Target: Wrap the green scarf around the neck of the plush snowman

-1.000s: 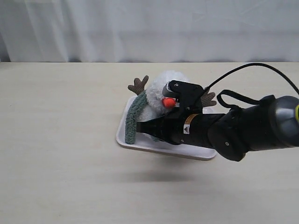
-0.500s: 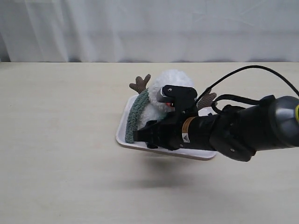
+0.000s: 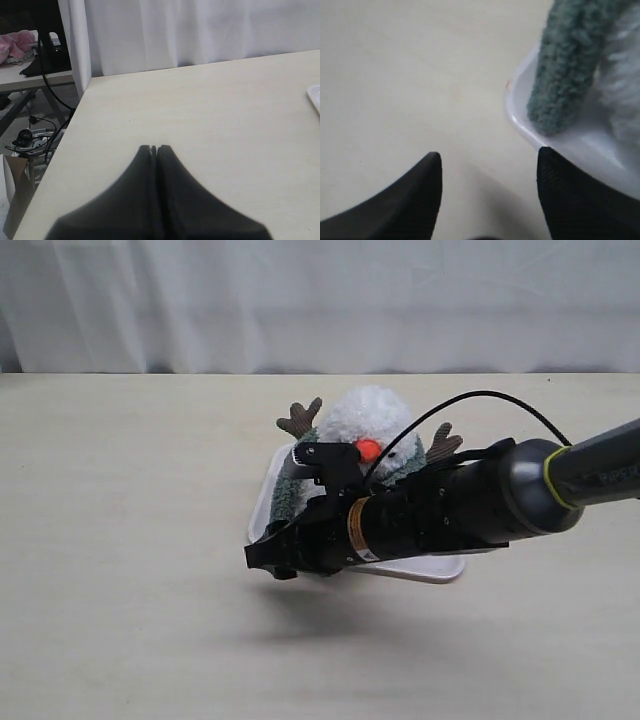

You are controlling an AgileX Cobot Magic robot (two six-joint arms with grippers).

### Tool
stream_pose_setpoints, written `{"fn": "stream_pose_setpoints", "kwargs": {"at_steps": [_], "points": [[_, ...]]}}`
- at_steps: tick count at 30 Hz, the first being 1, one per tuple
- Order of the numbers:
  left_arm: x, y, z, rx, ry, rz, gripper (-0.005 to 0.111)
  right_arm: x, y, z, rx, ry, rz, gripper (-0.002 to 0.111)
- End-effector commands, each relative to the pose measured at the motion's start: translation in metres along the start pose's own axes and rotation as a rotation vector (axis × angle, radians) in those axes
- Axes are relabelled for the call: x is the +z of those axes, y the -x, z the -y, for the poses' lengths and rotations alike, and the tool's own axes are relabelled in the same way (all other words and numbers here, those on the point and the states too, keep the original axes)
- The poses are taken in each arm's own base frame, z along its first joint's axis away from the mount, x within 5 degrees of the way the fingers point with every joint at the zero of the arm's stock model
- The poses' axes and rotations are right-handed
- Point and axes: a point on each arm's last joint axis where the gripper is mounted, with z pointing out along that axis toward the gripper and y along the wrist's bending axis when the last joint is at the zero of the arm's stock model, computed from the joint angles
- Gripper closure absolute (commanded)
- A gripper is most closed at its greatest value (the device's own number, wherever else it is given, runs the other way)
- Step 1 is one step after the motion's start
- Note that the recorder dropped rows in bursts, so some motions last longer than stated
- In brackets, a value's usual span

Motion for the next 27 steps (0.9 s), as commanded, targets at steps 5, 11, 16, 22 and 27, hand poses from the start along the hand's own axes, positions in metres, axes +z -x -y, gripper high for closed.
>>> {"fn": "stream_pose_setpoints", "kwargs": {"at_steps": [5, 11, 16, 22, 27], "points": [[0.000, 0.000, 0.000, -0.002, -0.005, 0.009, 0.107, 0.008, 0.005, 0.019, -0.012, -0.191, -0.018, 0.054], [0.000, 0.000, 0.000, -0.002, -0.005, 0.009, 0.107, 0.011, 0.012, 0.009, -0.017, -0.093, 0.012, 0.054], [0.000, 0.000, 0.000, -0.002, -0.005, 0.009, 0.107, 0.014, 0.021, 0.008, -0.016, -0.090, 0.035, 0.054], [0.000, 0.000, 0.000, -0.002, -0.005, 0.009, 0.107, 0.030, 0.013, 0.018, 0.045, -0.127, 0.010, 0.054], [0.000, 0.000, 0.000, -0.002, -0.005, 0.009, 0.107, 0.034, 0.010, 0.020, 0.028, -0.127, -0.002, 0.057]]}}
